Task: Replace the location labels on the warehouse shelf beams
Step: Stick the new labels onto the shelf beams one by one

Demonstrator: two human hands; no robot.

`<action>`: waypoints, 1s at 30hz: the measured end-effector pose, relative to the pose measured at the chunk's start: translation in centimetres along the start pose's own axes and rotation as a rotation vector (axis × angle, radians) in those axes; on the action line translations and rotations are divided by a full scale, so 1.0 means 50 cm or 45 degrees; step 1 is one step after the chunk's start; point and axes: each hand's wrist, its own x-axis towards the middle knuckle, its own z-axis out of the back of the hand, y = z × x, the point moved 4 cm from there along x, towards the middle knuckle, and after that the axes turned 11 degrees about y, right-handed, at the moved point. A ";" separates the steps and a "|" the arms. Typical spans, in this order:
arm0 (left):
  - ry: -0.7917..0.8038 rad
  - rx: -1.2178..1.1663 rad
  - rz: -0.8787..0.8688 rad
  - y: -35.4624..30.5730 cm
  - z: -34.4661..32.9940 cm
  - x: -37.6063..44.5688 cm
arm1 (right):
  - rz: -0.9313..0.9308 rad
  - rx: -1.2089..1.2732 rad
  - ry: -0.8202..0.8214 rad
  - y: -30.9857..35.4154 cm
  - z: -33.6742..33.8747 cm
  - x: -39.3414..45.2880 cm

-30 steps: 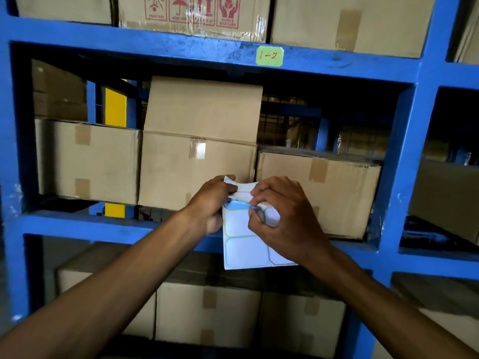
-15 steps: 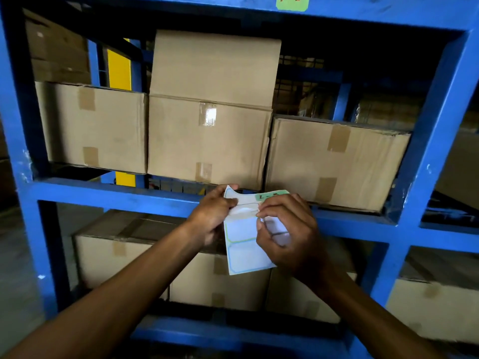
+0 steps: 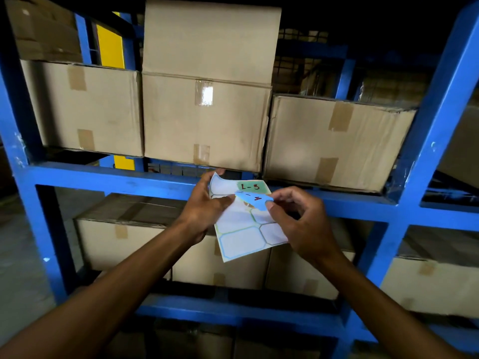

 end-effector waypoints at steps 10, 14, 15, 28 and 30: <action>0.008 0.258 -0.104 0.010 0.002 -0.020 | -0.053 0.058 -0.123 0.011 0.054 -0.031; -0.097 0.522 -0.119 0.014 0.016 -0.012 | -0.057 -0.080 -0.248 0.026 0.104 -0.027; -0.107 0.546 -0.095 0.016 0.020 -0.010 | -0.075 -0.100 -0.246 0.028 0.116 -0.024; 0.276 1.032 -0.183 0.057 -0.021 -0.022 | -0.302 -0.189 -0.053 -0.070 0.119 -0.007; 0.302 1.193 -0.197 0.075 -0.012 -0.024 | -0.325 -0.214 -0.041 -0.104 0.108 0.003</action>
